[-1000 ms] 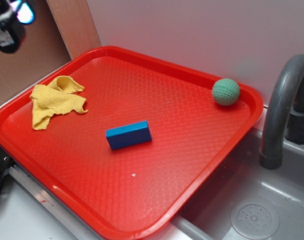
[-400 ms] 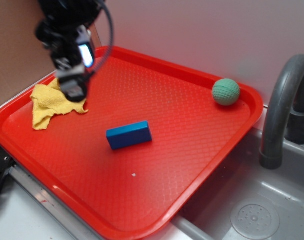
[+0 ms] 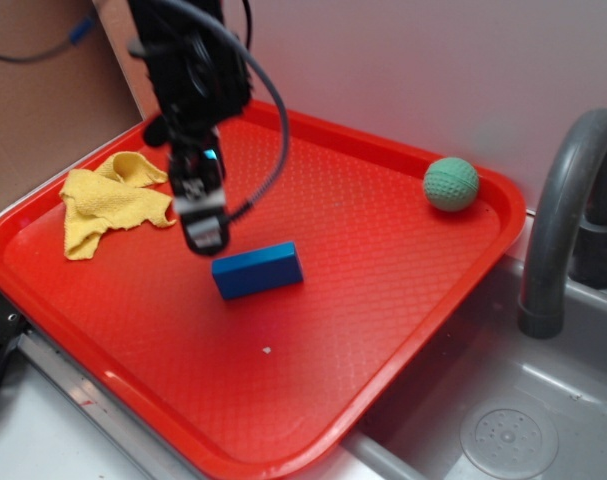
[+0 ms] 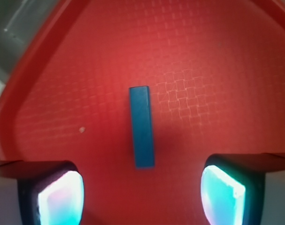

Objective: Grab the blue block.

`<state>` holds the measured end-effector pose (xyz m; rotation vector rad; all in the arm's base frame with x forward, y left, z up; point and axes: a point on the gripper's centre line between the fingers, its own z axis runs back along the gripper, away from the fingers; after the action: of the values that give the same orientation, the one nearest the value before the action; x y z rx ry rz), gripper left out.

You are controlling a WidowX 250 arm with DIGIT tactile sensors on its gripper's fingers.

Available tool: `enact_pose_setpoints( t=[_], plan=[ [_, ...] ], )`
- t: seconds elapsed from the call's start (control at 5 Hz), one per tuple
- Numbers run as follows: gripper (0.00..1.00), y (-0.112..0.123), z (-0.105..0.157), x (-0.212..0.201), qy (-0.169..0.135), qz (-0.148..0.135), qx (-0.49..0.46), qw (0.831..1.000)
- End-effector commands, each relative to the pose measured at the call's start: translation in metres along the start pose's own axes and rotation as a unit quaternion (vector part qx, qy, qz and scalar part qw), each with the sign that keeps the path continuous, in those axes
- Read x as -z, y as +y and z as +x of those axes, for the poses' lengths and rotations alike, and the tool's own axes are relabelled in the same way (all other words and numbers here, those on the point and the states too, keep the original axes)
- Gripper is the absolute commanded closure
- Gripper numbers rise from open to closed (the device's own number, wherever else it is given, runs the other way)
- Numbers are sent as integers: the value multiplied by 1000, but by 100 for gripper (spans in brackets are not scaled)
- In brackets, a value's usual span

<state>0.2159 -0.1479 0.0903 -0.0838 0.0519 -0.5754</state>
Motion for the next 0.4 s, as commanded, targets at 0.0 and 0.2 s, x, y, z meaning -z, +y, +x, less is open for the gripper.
enact_pose_setpoints(
  t=[0.0,0.2],
  plan=[
    [0,-8,8,31,-12,-2,58,998],
    [0,-8,9,43,-2,-6,74,997]
  ],
)
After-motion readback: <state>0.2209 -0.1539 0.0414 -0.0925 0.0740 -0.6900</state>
